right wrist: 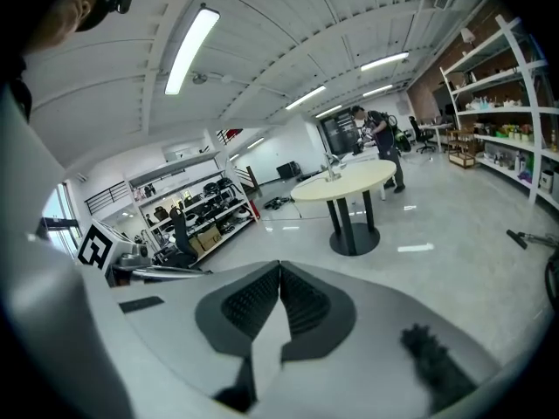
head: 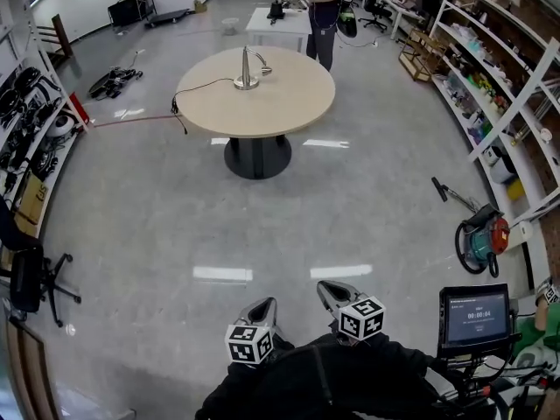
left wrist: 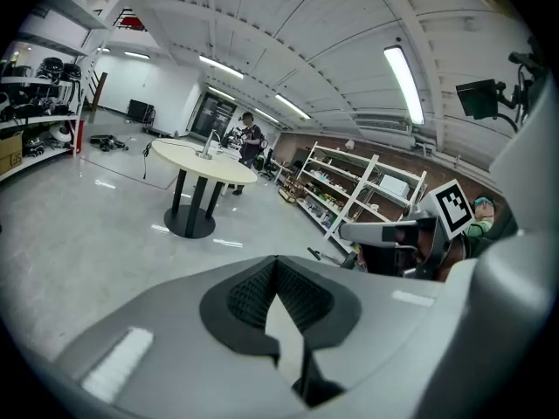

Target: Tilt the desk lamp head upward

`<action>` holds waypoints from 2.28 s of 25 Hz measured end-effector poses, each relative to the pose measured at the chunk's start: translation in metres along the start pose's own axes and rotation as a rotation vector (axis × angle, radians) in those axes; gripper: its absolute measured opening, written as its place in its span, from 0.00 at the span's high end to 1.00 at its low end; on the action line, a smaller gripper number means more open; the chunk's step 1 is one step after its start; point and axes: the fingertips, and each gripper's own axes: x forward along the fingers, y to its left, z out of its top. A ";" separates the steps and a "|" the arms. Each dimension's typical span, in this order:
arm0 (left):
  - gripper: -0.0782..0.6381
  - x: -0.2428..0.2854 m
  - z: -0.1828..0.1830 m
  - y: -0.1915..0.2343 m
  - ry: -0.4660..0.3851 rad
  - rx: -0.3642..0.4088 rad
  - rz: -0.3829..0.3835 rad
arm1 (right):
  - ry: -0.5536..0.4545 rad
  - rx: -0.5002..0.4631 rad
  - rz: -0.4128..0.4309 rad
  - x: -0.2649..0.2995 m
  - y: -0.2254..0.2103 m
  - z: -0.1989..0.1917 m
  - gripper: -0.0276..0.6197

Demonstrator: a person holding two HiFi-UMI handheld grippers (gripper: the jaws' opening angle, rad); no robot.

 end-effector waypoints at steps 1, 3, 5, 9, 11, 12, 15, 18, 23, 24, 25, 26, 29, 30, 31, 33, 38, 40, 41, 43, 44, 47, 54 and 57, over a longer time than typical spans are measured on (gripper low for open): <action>0.88 0.001 0.004 0.009 0.002 -0.002 -0.005 | 0.004 0.002 -0.003 0.008 0.002 0.003 0.95; 0.88 0.004 0.014 0.019 0.005 -0.003 -0.018 | 0.013 0.012 -0.012 0.019 0.002 0.011 0.95; 0.88 0.009 0.022 0.020 0.010 -0.002 -0.032 | 0.021 0.014 -0.022 0.024 -0.002 0.020 0.95; 0.88 0.021 0.031 0.031 0.023 -0.005 -0.047 | 0.031 0.017 -0.025 0.043 -0.007 0.029 0.95; 0.88 0.026 0.039 0.042 0.025 -0.003 -0.041 | 0.034 0.027 -0.017 0.058 -0.010 0.035 0.95; 0.88 0.029 0.045 0.047 0.024 -0.002 -0.035 | 0.034 0.031 -0.010 0.066 -0.012 0.039 0.95; 0.88 0.032 0.060 0.072 0.016 0.006 -0.002 | 0.021 0.031 0.024 0.096 -0.011 0.052 0.95; 0.88 0.040 0.082 0.095 -0.001 0.019 0.047 | 0.003 0.023 0.063 0.126 -0.016 0.072 0.95; 0.88 0.071 0.123 0.112 -0.022 0.016 0.113 | -0.011 -0.005 0.119 0.161 -0.043 0.116 0.95; 0.88 0.080 0.131 0.112 -0.024 0.019 0.118 | -0.014 -0.008 0.123 0.166 -0.052 0.124 0.95; 0.88 0.090 0.139 0.111 -0.025 0.023 0.119 | -0.015 -0.007 0.126 0.171 -0.062 0.132 0.95; 0.88 0.101 0.148 0.109 -0.026 0.031 0.117 | -0.016 -0.004 0.128 0.175 -0.073 0.140 0.95; 0.88 0.136 0.173 0.100 -0.019 0.074 0.100 | -0.016 0.005 0.134 0.188 -0.105 0.163 0.95; 0.88 0.147 0.182 0.096 -0.017 0.091 0.096 | -0.017 0.007 0.136 0.193 -0.115 0.171 0.95; 0.88 0.157 0.189 0.094 -0.016 0.105 0.095 | -0.020 0.008 0.139 0.197 -0.124 0.178 0.95; 0.88 0.176 0.201 0.091 -0.020 0.120 0.101 | -0.030 0.006 0.144 0.204 -0.142 0.190 0.95; 0.88 0.213 0.226 0.092 -0.030 0.115 0.125 | -0.046 0.021 0.149 0.217 -0.182 0.214 0.95; 0.88 0.223 0.235 0.092 -0.029 0.114 0.132 | -0.047 0.029 0.146 0.221 -0.194 0.222 0.95; 0.88 0.229 0.240 0.091 -0.027 0.115 0.133 | -0.047 0.031 0.146 0.223 -0.199 0.227 0.95; 0.88 0.238 0.249 0.091 -0.021 0.118 0.132 | -0.046 0.037 0.145 0.227 -0.208 0.234 0.95; 0.88 0.243 0.253 0.093 -0.018 0.119 0.131 | -0.046 0.043 0.143 0.229 -0.211 0.236 0.95; 0.88 0.257 0.259 0.101 -0.003 0.125 0.120 | -0.051 0.063 0.119 0.238 -0.225 0.239 0.95; 0.88 0.310 0.285 0.120 0.022 0.152 0.033 | -0.075 0.084 0.024 0.262 -0.265 0.259 0.95; 0.88 0.331 0.304 0.131 0.029 0.164 -0.010 | -0.082 0.088 -0.020 0.277 -0.280 0.273 0.95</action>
